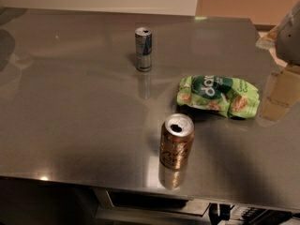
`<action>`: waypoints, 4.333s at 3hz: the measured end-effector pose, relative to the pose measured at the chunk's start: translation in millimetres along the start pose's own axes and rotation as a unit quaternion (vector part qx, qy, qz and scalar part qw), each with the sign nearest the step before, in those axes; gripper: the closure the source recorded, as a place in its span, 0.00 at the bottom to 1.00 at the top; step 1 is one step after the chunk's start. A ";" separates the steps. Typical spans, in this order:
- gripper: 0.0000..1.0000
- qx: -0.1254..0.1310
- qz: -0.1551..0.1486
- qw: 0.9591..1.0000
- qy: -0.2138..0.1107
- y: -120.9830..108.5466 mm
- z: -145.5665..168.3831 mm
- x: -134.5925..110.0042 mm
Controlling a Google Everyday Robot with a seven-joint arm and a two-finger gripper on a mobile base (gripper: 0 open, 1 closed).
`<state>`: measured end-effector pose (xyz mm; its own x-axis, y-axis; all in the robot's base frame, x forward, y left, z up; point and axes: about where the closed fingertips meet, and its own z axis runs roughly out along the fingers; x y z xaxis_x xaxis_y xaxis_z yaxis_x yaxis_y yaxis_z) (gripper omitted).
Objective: Move orange can near green rice chip bag
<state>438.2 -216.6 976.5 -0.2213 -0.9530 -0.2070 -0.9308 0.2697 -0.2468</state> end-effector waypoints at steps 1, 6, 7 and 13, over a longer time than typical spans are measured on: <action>0.00 0.000 0.000 1.000 0.000 0.0 0.0 0.0; 0.00 -0.118 -0.104 0.979 -0.129 75.7 59.4 -71.5; 0.00 -0.132 -0.127 0.972 -0.147 94.1 70.5 -89.4; 0.88 -0.126 -0.145 0.963 -0.190 105.7 57.1 -112.3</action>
Offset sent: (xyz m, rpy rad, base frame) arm -0.0047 0.0068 -0.0030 0.0235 0.0059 0.0358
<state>381.2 -73.1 919.7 0.1359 -0.8508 -0.5077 -0.9891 -0.0876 -0.1181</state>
